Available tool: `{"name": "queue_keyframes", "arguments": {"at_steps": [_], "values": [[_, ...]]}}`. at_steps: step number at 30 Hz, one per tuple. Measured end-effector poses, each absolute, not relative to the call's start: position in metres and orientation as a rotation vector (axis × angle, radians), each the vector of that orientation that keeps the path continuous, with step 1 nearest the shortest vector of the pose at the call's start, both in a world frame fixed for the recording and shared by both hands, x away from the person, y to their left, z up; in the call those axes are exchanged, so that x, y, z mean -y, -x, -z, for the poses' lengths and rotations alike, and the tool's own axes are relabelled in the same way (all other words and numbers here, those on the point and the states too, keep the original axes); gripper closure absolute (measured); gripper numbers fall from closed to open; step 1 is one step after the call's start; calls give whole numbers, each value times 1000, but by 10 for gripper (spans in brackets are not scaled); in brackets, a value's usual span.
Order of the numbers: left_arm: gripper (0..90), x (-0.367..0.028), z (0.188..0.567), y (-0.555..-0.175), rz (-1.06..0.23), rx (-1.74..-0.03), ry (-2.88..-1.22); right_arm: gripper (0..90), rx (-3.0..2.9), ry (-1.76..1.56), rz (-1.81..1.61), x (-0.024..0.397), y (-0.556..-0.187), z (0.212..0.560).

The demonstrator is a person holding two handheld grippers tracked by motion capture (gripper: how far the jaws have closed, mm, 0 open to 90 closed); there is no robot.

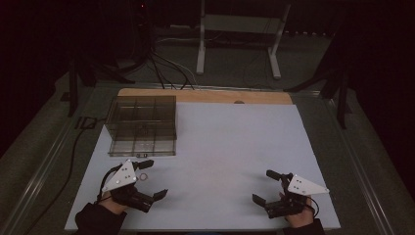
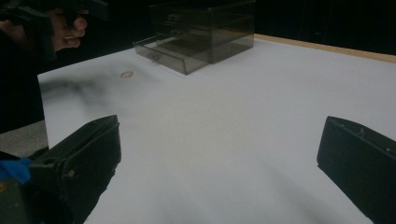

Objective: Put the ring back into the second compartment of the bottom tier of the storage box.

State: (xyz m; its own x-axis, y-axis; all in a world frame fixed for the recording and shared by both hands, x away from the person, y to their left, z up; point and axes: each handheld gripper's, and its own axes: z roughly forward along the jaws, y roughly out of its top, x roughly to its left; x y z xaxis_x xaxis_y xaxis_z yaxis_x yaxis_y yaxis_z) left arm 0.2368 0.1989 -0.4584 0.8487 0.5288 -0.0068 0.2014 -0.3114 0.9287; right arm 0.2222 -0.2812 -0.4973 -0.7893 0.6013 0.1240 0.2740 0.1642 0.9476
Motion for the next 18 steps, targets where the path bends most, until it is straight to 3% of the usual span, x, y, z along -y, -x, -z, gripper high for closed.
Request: {"name": "queue_keyframes", "arguments": {"at_steps": [18], "values": [[5, -217, 463, -248, -446, -674, -1858, 0, -2163, -851, -1654, 282, -223, 498]]}}
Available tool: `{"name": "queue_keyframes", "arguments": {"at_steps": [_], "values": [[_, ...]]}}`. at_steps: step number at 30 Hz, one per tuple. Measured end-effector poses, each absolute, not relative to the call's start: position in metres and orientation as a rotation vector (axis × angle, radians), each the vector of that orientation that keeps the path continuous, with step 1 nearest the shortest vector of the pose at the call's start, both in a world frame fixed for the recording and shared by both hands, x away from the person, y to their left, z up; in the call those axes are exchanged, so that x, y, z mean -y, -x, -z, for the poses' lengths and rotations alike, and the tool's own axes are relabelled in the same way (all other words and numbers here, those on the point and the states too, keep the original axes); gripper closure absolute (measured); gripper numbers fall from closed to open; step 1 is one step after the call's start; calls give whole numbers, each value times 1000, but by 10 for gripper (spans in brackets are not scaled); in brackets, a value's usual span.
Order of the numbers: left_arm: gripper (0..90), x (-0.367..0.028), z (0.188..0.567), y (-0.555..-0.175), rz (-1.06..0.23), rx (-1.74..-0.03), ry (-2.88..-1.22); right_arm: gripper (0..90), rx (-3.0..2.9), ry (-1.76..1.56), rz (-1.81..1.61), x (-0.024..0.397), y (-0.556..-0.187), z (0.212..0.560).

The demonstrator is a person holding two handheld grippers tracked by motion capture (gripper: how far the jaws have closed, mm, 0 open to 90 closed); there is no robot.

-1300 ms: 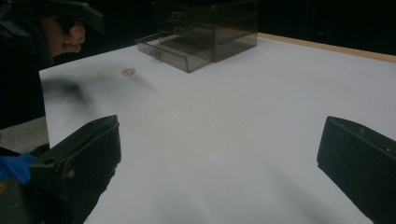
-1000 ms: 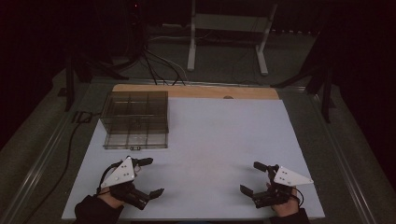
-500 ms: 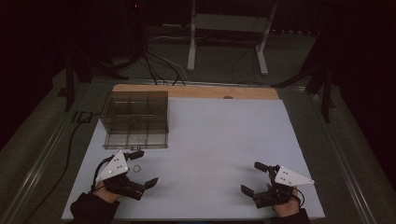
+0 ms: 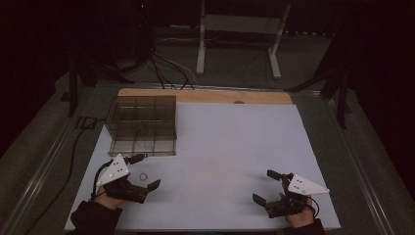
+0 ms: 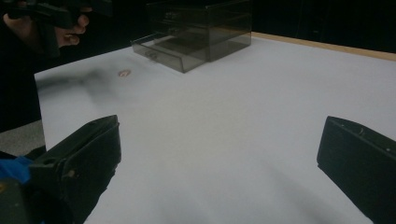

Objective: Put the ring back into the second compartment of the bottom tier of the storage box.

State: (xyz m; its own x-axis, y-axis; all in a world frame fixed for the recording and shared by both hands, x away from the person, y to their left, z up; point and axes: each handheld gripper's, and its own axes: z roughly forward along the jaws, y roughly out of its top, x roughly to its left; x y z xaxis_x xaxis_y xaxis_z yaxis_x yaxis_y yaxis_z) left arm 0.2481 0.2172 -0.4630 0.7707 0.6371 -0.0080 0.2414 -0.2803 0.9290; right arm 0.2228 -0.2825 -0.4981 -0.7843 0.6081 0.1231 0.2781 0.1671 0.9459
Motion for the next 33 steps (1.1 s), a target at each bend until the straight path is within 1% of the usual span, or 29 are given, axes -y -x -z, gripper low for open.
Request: {"name": "queue_keyframes", "arguments": {"at_steps": [10, 13, 15, 18, 29, 32, 33], "values": [[5, -226, 468, -256, -500, -793, -1844, 0, -2166, -853, -1651, 282, -222, 498], [5, -227, 469, -257, -504, -801, -1839, 0, -2168, -855, -1651, 283, -223, 498], [5, -229, 471, -258, -536, -847, -1850, 0, -2166, -855, -1654, 283, -222, 498], [5, -232, 472, -260, -543, -887, -1833, 0, -2168, -857, -1651, 283, -222, 498], [5, -240, 476, -263, -578, -962, -1849, 0, -2169, -858, -1650, 283, -222, 498], [5, -242, 478, -263, -557, -1009, -1837, 0, -2167, -864, -1650, 283, -222, 498], [5, -244, 479, -265, -512, -1037, -1861, 0, -2167, -858, -1647, 283, -222, 498]]}}
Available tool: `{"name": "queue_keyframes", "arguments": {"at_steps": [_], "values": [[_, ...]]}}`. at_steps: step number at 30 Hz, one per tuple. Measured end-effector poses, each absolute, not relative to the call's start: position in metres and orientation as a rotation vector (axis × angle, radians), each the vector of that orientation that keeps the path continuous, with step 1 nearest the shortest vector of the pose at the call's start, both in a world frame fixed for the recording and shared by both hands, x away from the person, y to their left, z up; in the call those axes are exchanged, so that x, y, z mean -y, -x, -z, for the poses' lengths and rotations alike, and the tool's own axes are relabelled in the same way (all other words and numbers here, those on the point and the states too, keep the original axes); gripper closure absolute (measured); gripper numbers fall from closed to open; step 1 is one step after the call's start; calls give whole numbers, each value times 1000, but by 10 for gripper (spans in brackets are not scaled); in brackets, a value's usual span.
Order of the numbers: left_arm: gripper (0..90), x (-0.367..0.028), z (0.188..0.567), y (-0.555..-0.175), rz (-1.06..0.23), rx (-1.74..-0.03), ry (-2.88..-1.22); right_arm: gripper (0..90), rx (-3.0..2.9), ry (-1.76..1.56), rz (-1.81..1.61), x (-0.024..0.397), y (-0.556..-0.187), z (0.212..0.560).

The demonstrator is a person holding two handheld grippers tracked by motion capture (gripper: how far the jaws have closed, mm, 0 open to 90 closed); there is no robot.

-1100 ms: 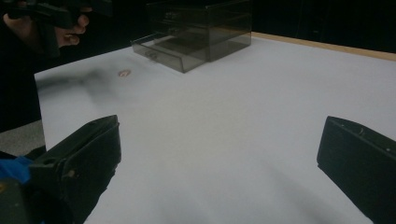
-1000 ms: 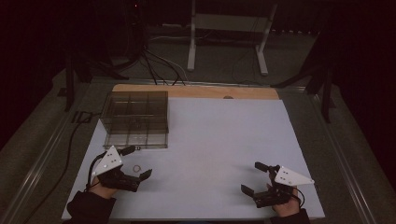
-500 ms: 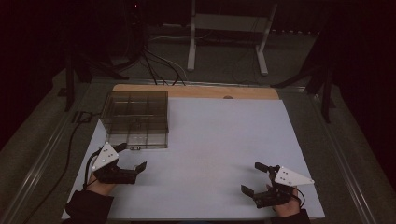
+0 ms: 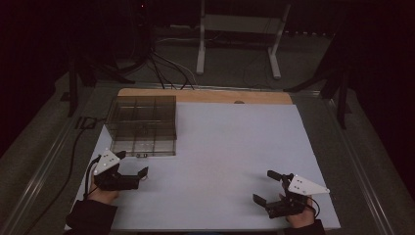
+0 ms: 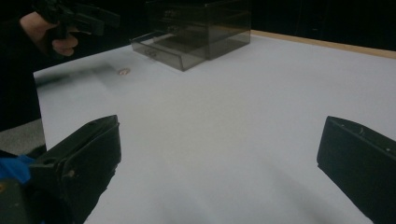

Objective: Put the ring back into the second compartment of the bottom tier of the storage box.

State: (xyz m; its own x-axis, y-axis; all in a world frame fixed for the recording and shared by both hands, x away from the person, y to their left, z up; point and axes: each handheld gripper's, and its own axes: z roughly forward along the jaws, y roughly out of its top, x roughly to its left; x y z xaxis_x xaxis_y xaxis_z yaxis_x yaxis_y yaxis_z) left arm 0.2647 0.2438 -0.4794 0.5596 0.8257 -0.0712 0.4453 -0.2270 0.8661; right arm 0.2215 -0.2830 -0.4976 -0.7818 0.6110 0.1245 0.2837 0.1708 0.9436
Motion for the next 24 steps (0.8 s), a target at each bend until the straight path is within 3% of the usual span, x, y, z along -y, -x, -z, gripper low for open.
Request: {"name": "queue_keyframes", "arguments": {"at_steps": [24], "values": [[240, -243, 494, -270, -491, -1179, -2010, 0, -2171, -869, -1635, 284, -221, 498]]}}
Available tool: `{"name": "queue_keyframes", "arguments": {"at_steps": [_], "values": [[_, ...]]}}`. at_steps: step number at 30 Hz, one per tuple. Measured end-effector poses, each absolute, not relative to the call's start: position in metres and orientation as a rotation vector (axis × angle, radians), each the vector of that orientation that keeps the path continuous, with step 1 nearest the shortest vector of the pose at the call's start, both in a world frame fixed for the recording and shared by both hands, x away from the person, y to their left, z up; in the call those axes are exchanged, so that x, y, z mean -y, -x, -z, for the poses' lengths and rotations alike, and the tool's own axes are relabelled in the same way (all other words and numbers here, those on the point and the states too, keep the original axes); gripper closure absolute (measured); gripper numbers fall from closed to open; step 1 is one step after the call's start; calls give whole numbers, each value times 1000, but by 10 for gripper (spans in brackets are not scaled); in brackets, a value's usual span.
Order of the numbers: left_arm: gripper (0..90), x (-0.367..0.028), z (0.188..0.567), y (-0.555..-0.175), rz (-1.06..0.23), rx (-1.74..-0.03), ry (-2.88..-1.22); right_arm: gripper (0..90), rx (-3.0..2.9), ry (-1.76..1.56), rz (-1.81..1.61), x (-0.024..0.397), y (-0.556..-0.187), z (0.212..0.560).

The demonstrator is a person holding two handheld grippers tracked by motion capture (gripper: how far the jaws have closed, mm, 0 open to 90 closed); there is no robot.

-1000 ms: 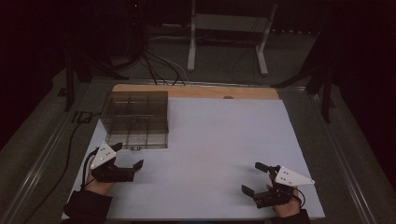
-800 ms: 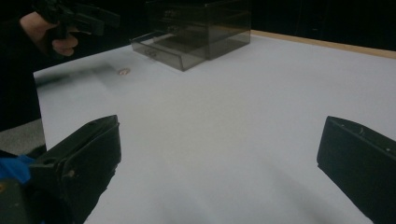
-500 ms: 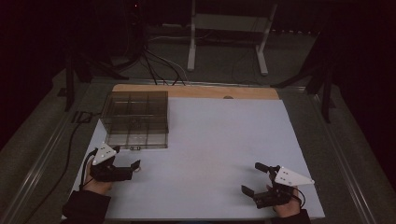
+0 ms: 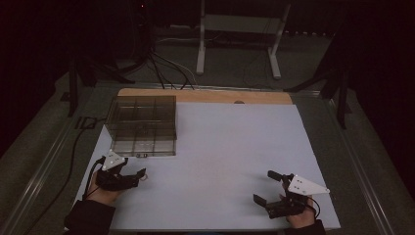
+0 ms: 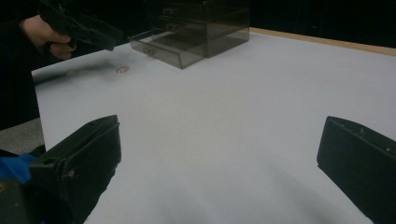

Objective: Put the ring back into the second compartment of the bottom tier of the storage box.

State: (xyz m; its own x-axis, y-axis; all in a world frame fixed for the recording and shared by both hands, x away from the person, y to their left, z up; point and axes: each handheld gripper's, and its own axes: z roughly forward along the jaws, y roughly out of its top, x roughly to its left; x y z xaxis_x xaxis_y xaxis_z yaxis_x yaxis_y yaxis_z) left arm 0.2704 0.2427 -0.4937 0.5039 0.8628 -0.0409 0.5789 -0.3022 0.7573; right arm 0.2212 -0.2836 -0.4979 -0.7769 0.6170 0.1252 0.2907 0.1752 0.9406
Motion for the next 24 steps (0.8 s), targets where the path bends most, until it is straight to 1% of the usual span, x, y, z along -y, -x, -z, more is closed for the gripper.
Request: {"name": "queue_keyframes", "arguments": {"at_steps": [4, 6, 9, 12, 14, 15, 20, 22, 23, 24], "values": [[280, -242, 497, -271, -474, -1185, -2021, 0, -2168, -876, -1630, 284, -221, 498], [324, -241, 497, -272, -475, -1182, -2032, 0, -2166, -874, -1629, 284, -221, 498], [359, -241, 498, -272, -463, -1176, -2035, 0, -2169, -874, -1628, 284, -221, 498], [432, -240, 499, -272, -455, -1167, -2047, 0, -2167, -874, -1628, 284, -221, 498], [459, -240, 500, -272, -458, -1170, -2055, 0, -2171, -874, -1624, 284, -221, 498], [493, -240, 501, -273, -448, -1173, -2057, 0, -2168, -878, -1627, 284, -221, 498], [539, -239, 504, -274, -427, -1190, -2079, 0, -2167, -877, -1625, 284, -220, 498], [585, -239, 505, -275, -409, -1195, -2093, 0, -2163, -880, -1628, 284, -220, 498], [585, -239, 506, -275, -410, -1194, -2096, 0, -2163, -880, -1626, 284, -220, 498], [607, -239, 506, -276, -400, -1198, -2094, 0, -2165, -879, -1625, 284, -220, 498]]}}
